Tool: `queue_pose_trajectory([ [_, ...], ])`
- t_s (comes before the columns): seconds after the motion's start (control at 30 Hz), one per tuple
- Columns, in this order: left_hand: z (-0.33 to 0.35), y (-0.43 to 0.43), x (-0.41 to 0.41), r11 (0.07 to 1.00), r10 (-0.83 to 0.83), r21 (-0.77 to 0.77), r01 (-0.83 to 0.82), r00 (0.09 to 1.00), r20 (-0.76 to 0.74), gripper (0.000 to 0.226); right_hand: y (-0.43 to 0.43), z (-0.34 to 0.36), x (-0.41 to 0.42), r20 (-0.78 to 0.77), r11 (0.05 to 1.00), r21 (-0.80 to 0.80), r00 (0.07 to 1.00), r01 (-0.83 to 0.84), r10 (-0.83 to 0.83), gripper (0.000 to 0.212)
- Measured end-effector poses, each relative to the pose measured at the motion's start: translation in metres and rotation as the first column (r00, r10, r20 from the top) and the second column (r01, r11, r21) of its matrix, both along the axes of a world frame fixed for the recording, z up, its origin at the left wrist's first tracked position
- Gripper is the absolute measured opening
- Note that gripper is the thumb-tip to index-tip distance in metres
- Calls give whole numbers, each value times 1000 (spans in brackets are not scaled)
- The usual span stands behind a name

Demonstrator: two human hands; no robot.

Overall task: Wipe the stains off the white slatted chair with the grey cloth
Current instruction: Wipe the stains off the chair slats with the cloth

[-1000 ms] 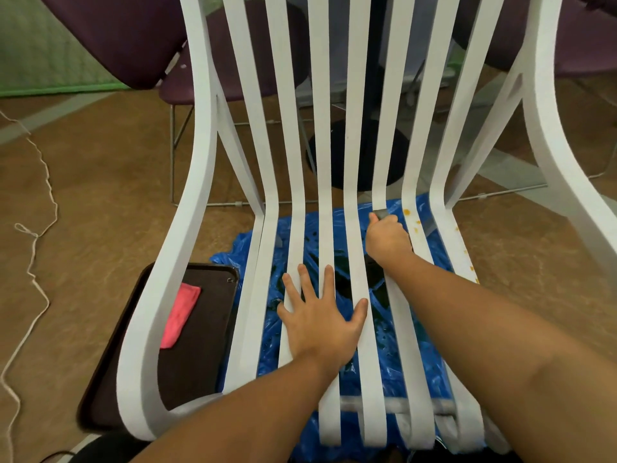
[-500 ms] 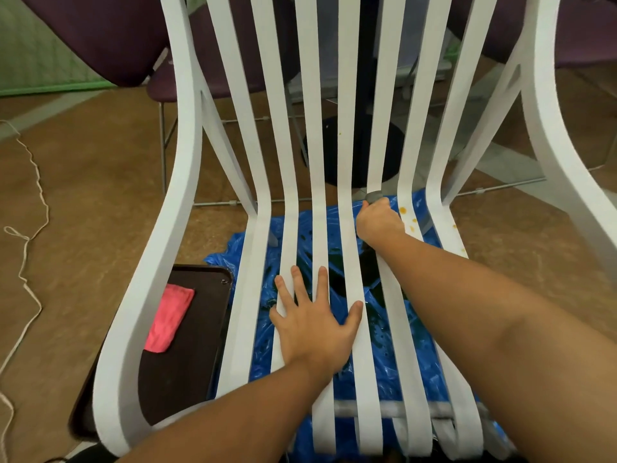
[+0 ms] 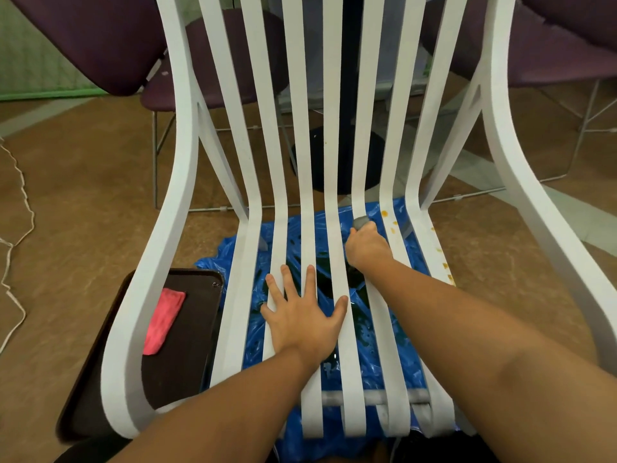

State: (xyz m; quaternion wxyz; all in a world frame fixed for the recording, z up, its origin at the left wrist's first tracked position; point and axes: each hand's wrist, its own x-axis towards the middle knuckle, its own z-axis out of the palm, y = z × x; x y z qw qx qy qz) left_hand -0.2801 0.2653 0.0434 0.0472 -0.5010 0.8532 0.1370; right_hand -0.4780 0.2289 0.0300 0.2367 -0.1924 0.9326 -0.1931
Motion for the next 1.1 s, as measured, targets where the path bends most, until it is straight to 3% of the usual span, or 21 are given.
queue_pose_trajectory([
  [0.23,5,1,0,1000,3,3,-3,1000,5,89,51,3,42,-61,998,29,997,-48,49,40],
  [0.4,5,1,0,1000,5,0,-5,1000,12,90,92,7,67,5,994,-104,1000,-14,15,32],
  [0.5,5,2,1,1000,3,-4,-3,1000,5,90,100,9,74,-36,997,-51,998,-62,60,24],
  [0.6,5,2,1,1000,-2,-14,2,1000,3,90,93,7,72,-108,991,64,986,-121,127,31],
  [0.83,5,3,-1,999,-25,-30,26,999,28,89,63,0,50,-91,999,19,995,-27,29,39],
  [1.1,3,1,-2,999,-37,-29,38,999,28,90,9,-5,10,-106,999,15,993,-47,48,44],
])
